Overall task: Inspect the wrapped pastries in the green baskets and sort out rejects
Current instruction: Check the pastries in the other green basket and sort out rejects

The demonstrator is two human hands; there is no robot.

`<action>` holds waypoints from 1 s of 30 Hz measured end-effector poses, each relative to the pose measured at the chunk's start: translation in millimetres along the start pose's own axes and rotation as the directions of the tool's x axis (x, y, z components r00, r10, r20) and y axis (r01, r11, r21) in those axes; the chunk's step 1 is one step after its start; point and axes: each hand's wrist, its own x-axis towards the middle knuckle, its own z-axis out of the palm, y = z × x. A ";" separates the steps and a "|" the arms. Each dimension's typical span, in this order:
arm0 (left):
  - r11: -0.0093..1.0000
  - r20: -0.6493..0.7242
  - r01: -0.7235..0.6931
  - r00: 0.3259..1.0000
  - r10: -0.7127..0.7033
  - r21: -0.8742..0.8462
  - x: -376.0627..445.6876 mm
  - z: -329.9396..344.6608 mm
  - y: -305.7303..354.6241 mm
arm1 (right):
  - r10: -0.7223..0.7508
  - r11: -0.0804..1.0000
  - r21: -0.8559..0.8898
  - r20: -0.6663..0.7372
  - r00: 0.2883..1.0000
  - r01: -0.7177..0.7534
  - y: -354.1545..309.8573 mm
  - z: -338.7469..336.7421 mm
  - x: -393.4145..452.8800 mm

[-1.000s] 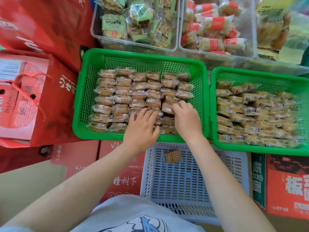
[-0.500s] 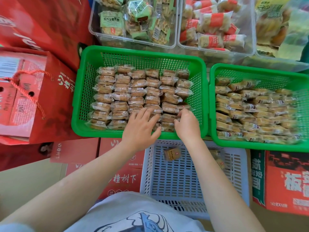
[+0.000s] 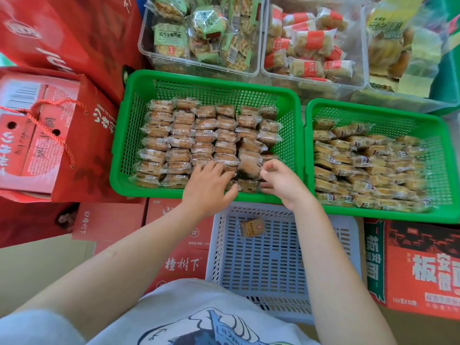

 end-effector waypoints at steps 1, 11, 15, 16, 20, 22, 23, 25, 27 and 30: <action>1.000 0.006 -0.002 1.000 0.002 0.003 0.0 -1.3 0.6 | -0.004 0.998 0.060 0.009 1.000 0.004 -1.7 -3.6 -5.7; 0.474 0.124 0.182 0.981 -0.151 -0.861 -42.2 -76.7 36.3 | -0.207 0.616 0.780 0.022 0.978 0.113 2.2 -22.4 -110.2; -0.204 0.191 0.200 0.980 0.062 -0.958 -84.5 -101.8 55.6 | -0.231 0.487 0.873 0.106 0.967 0.020 16.2 -3.5 -147.3; -0.282 0.170 0.184 0.983 0.074 -0.942 -93.4 -105.5 56.1 | -0.237 0.496 0.868 0.129 0.963 0.006 18.4 2.2 -155.0; -0.473 0.146 0.165 0.986 0.078 -0.866 -121.7 -119.3 51.8 | -0.261 0.604 0.797 0.183 0.948 0.012 25.5 22.1 -179.9; -0.476 0.164 0.185 0.983 0.085 -0.860 -133.9 -122.7 46.9 | -0.316 0.615 0.785 0.158 0.936 0.075 28.3 26.7 -189.5; -0.467 0.180 0.201 0.979 0.090 -0.861 -139.8 -122.9 44.8 | -0.352 0.613 0.783 0.145 0.925 0.110 30.2 27.5 -193.4; -0.462 0.192 0.227 0.974 0.123 -0.857 -152.4 -124.3 43.6 | -0.447 0.599 0.784 0.159 0.880 0.163 32.1 28.8 -201.8; -0.476 0.182 0.241 0.969 0.167 -0.846 -163.6 -124.2 43.5 | -0.529 0.569 0.802 0.186 0.828 0.183 32.2 31.4 -208.9; -0.489 0.158 0.242 0.965 0.207 -0.838 -177.0 -127.1 42.6 | -0.587 0.490 0.854 0.176 0.791 0.173 33.1 35.4 -215.0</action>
